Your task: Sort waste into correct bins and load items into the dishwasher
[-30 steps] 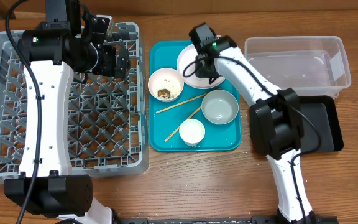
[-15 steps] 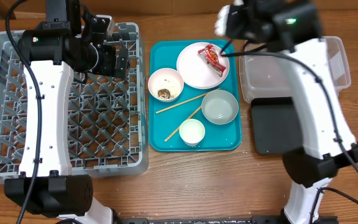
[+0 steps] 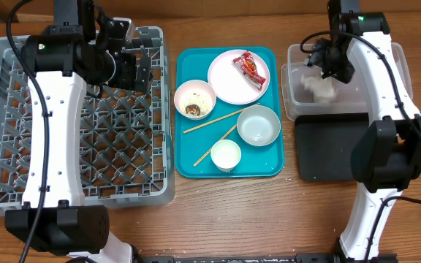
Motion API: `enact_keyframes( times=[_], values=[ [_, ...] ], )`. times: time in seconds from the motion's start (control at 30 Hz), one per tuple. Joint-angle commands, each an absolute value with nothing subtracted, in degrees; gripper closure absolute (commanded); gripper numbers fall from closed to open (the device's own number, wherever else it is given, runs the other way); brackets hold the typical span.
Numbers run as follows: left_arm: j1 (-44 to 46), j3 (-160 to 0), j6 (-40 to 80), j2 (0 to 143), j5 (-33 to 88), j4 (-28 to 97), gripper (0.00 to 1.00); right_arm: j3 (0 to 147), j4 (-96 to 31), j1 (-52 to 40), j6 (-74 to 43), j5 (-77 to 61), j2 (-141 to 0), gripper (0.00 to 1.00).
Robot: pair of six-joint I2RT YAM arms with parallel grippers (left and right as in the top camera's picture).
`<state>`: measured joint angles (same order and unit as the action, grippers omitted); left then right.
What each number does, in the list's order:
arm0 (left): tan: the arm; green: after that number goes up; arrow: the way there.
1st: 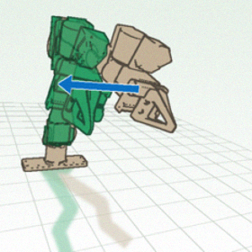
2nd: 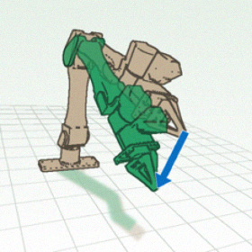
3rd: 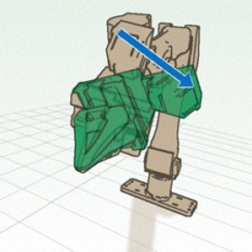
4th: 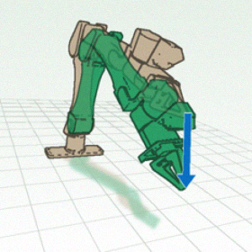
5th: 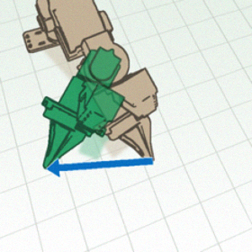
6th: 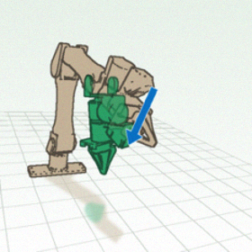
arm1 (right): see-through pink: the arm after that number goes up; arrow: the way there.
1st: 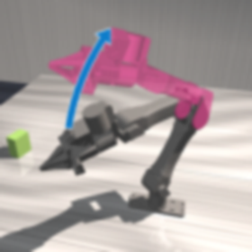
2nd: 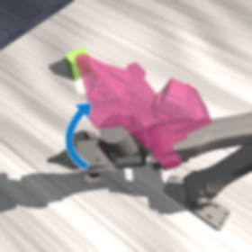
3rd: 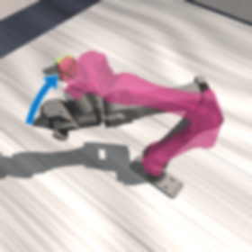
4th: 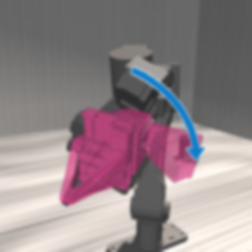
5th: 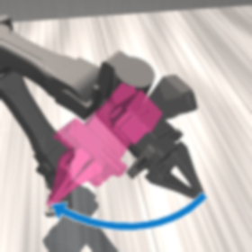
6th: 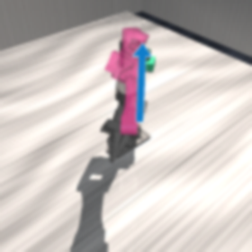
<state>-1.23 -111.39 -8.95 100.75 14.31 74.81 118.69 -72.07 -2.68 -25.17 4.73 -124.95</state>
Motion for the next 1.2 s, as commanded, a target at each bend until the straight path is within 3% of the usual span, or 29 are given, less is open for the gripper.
enact_keyframes(
  times=[0.0,0.07,0.37,0.43,0.6,1.17],
  values=[
    [-1.1,-112.6,-8.1,101.0,14.0,74.8,0.00,122.4,-71.7,-4.6,-18.9,-0.2,-122.5,0.09],
    [-1.1,-112.6,-8.1,101.0,14.0,74.8,0.00,125.2,-71.9,-6.3,-15.4,-0.2,-122.5,0.00],
    [-1.1,-112.6,-8.1,101.0,14.0,74.8,0.00,125.9,-65.7,-19.7,-4.2,4.5,-124.7,0.01],
    [-1.1,-112.6,-8.1,101.0,14.0,74.8,0.00,125.1,-64.3,-21.8,-3.9,7.0,-126.8,0.03],
    [-1.1,-112.6,-8.1,101.0,14.0,74.8,0.00,124.7,-63.5,-23.4,-4.5,7.9,-134.3,0.20],
    [-1.1,-112.6,-8.1,101.0,14.0,74.8,0.00,124.1,-61.0,-20.8,-4.2,5.7,-139.4,0.24]
  ],
)
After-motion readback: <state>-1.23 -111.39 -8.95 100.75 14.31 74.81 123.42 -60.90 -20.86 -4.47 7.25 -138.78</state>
